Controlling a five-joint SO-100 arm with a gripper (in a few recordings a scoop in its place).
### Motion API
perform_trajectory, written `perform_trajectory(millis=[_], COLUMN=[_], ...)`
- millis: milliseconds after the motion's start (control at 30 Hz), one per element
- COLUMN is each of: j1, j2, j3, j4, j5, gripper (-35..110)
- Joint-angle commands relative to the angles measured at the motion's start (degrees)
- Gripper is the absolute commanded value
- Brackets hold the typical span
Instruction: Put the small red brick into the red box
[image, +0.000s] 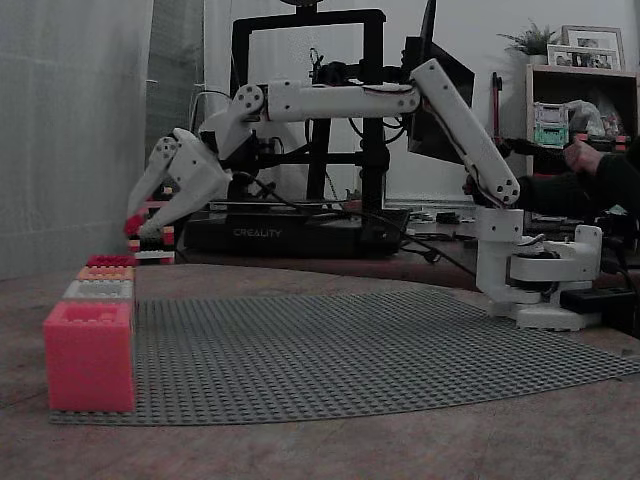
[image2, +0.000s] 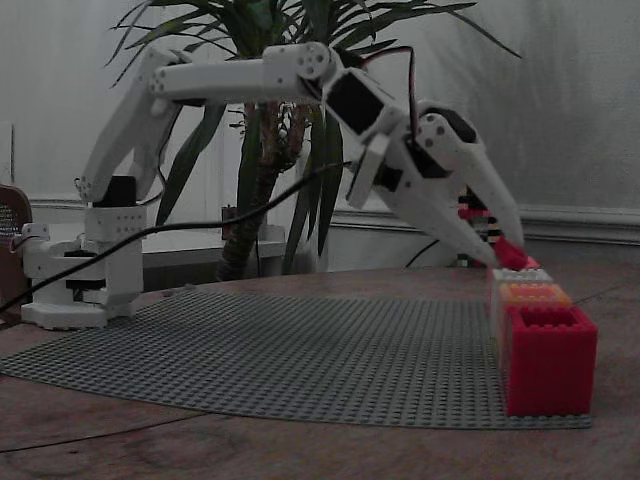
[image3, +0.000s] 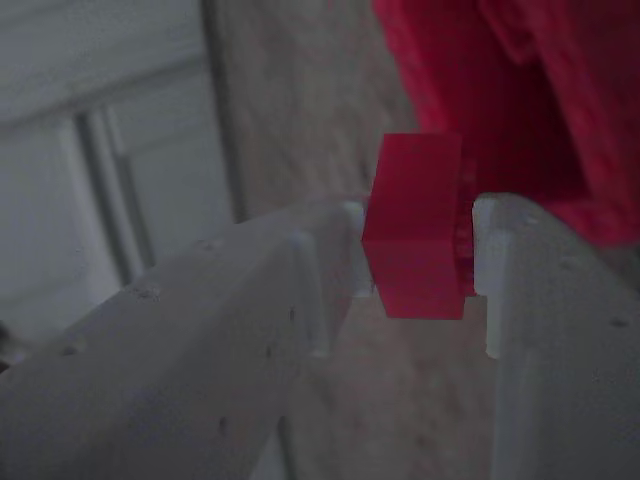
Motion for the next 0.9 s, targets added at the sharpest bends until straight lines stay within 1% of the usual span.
perform_trajectory(millis=[0, 333, 467, 700, 767, 867], j1=[1.41, 1.23, 0.88, 0.88, 0.88, 0.88], j2=[0.0, -9.4, -10.81, -10.63, -9.4, -3.08], j3=[-8.0, -17.14, -17.58, -17.58, -17.14, -13.54], j4=[-0.79, -2.2, -2.81, -2.72, -2.37, -2.2], j5=[-0.09, 0.09, -0.09, 0.44, 0.26, 1.14], gripper=[0, 0, 10, 18, 14, 2])
